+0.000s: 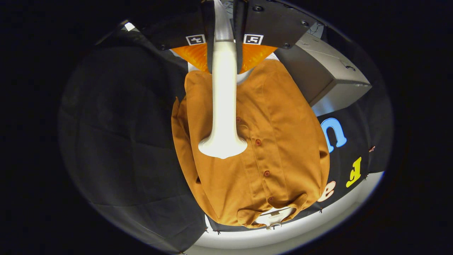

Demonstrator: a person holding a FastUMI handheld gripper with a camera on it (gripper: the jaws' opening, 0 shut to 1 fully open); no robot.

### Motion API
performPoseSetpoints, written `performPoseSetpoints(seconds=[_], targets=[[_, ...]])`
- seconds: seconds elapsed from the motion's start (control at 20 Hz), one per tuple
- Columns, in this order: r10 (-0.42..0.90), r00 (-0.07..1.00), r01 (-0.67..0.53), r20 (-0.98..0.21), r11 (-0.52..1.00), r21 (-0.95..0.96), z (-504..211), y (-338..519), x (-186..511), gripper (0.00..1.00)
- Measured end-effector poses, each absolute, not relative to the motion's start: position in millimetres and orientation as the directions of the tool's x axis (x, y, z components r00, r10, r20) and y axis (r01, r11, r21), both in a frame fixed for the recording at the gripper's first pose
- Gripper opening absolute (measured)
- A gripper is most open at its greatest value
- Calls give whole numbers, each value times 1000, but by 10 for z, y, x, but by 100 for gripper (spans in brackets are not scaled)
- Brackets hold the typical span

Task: Iron the clothes twice with a garment steamer, once on the left side and once on the right side.

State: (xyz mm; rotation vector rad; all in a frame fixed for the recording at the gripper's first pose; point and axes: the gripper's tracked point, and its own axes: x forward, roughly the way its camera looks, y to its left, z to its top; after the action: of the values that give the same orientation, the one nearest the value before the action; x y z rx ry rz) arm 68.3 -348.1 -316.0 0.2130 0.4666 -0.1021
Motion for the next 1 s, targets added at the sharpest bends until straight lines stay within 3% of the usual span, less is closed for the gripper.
performPoseSetpoints(seconds=[0.35, 1.0], targets=[[-110, 879, 191, -463, 973, 132, -2980, -3225, 196, 24], [-174, 959, 188, -225, 981, 44, -1199, -2346, -94, 24]])
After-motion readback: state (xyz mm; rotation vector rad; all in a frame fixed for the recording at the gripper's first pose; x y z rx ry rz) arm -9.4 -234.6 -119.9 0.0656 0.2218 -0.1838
